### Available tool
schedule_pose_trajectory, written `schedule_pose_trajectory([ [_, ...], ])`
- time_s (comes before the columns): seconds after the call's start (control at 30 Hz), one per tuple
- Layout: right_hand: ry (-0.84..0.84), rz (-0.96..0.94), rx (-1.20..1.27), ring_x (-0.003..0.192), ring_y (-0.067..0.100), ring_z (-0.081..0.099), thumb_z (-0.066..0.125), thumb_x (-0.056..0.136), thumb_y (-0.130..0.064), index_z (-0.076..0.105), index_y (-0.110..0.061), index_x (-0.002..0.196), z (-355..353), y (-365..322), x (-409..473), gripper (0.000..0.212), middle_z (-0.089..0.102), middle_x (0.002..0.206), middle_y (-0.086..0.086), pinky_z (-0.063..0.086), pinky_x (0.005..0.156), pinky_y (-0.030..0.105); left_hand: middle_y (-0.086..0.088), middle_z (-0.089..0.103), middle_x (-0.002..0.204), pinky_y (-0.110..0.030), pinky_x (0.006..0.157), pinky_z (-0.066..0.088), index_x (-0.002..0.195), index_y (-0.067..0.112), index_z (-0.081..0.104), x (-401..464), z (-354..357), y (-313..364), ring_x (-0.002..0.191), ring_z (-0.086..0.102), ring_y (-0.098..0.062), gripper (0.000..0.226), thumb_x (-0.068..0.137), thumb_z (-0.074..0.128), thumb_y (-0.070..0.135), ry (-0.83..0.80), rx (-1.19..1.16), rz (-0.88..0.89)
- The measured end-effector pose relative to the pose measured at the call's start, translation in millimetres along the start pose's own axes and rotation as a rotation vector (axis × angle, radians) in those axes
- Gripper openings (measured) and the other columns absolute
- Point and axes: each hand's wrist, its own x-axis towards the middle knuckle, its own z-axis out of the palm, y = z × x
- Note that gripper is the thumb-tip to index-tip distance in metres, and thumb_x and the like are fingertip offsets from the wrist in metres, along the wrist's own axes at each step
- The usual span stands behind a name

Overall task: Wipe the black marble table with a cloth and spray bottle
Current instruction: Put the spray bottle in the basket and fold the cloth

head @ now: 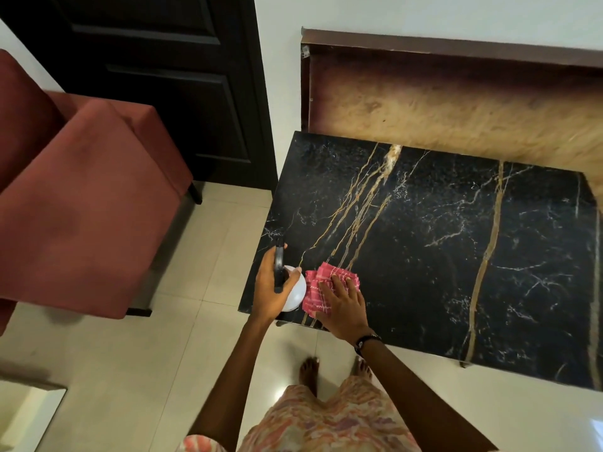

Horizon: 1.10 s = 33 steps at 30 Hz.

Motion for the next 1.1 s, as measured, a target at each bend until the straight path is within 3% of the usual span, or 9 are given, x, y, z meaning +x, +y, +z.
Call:
schedule_pose_trajectory([
  [0.07, 0.061, -0.013, 0.051, 0.144, 0.041, 0.017, 0.065, 0.083, -0.048, 0.030, -0.020, 0.148, -6.7, -8.5, 3.0, 0.079, 0.024, 0.156, 0.014, 0.010, 0.116, 0.057, -0.010, 0.047, 0.141, -0.039, 0.106, 0.039, 0.140, 0.014, 0.035, -0.9, -6.8, -8.4, 0.130, 0.045, -0.026, 0.073, 0.079, 0.073, 0.021, -0.055, 0.082, -0.050],
  [0.17, 0.128, -0.134, 0.150, 0.147, 0.031, 0.014, 0.068, 0.084, -0.038, 0.026, -0.019, 0.149, -14.1, -29.4, 5.2, 0.080, 0.020, 0.158, 0.009, 0.005, 0.120, 0.045, -0.009, 0.051, 0.139, -0.044, 0.107, 0.042, 0.137, 0.017, 0.043, -6.1, -14.8, -28.0, 0.130, 0.046, -0.028, 0.069, 0.077, 0.074, 0.027, -0.063, 0.163, -0.035],
  [0.3, -0.017, -0.199, 0.531, 0.137, 0.021, 0.031, 0.072, 0.084, -0.021, 0.031, -0.010, 0.144, -21.0, -55.5, 8.5, 0.073, 0.036, 0.149, 0.010, 0.021, 0.113, 0.026, -0.010, 0.055, 0.136, -0.046, 0.105, 0.044, 0.134, 0.015, 0.048, -13.1, -16.9, -35.3, 0.127, 0.049, -0.029, 0.058, 0.082, 0.067, 0.032, -0.064, 0.164, -0.046],
  [0.4, -0.048, -0.127, 0.545, 0.138, 0.020, 0.032, 0.070, 0.086, -0.018, 0.034, -0.014, 0.144, -21.1, -64.1, 12.6, 0.068, 0.035, 0.150, 0.006, 0.021, 0.104, 0.017, -0.012, 0.053, 0.138, -0.048, 0.105, 0.044, 0.134, 0.016, 0.048, -11.2, -12.7, -34.6, 0.129, 0.048, -0.031, 0.055, 0.084, 0.064, 0.035, -0.075, 0.164, -0.050],
  [0.7, 0.028, -0.081, 0.654, 0.136, 0.023, 0.037, 0.067, 0.088, -0.015, 0.043, -0.015, 0.140, -31.4, -60.5, 8.0, 0.057, 0.042, 0.147, 0.008, 0.027, 0.110, 0.026, -0.013, 0.054, 0.136, -0.050, 0.104, 0.044, 0.131, 0.018, 0.050, -16.5, -3.8, -19.7, 0.128, 0.049, -0.031, 0.051, 0.085, 0.063, 0.034, -0.012, 0.089, -0.014],
  [0.8, 0.104, -0.124, 0.735, 0.134, 0.022, 0.040, 0.068, 0.087, -0.018, 0.045, -0.013, 0.138, -44.5, -48.9, -1.0, 0.056, 0.047, 0.143, 0.009, 0.030, 0.115, 0.039, -0.013, 0.052, 0.138, -0.050, 0.104, 0.044, 0.132, 0.018, 0.050, -19.3, 6.5, -2.3, 0.129, 0.048, -0.031, 0.051, 0.086, 0.063, 0.035, -0.003, 0.102, 0.034],
  [0.9, 0.159, -0.133, 0.741, 0.135, 0.009, 0.032, 0.067, 0.088, -0.023, 0.042, -0.016, 0.141, -63.5, -32.0, -14.8, 0.058, 0.043, 0.147, 0.004, 0.025, 0.114, 0.030, -0.012, 0.054, 0.137, -0.055, 0.100, 0.046, 0.129, 0.023, 0.052, -25.3, 25.9, 15.9, 0.128, 0.049, -0.031, 0.047, 0.085, 0.062, 0.038, -0.024, 0.106, 0.093],
  [0.97, 0.218, -0.124, 0.724, 0.141, 0.011, 0.028, 0.067, 0.088, -0.027, 0.041, -0.020, 0.143, -75.6, -13.9, -26.4, 0.061, 0.040, 0.150, 0.000, 0.025, 0.117, 0.035, -0.010, 0.054, 0.137, -0.056, 0.098, 0.047, 0.129, 0.025, 0.050, -32.7, 45.6, 29.1, 0.127, 0.050, -0.030, 0.048, 0.085, 0.061, 0.040, -0.050, 0.115, 0.120],
  [1.1, 0.312, -0.103, 0.718, 0.141, 0.013, 0.029, 0.069, 0.085, -0.028, 0.040, -0.024, 0.143, -101.5, 34.6, -59.2, 0.065, 0.038, 0.151, -0.002, 0.028, 0.116, 0.038, -0.006, 0.060, 0.128, -0.039, 0.096, 0.050, 0.125, 0.022, 0.054, -61.8, 94.0, 70.8, 0.117, 0.056, -0.021, 0.039, 0.088, 0.061, 0.029, -0.081, 0.082, 0.203],
])
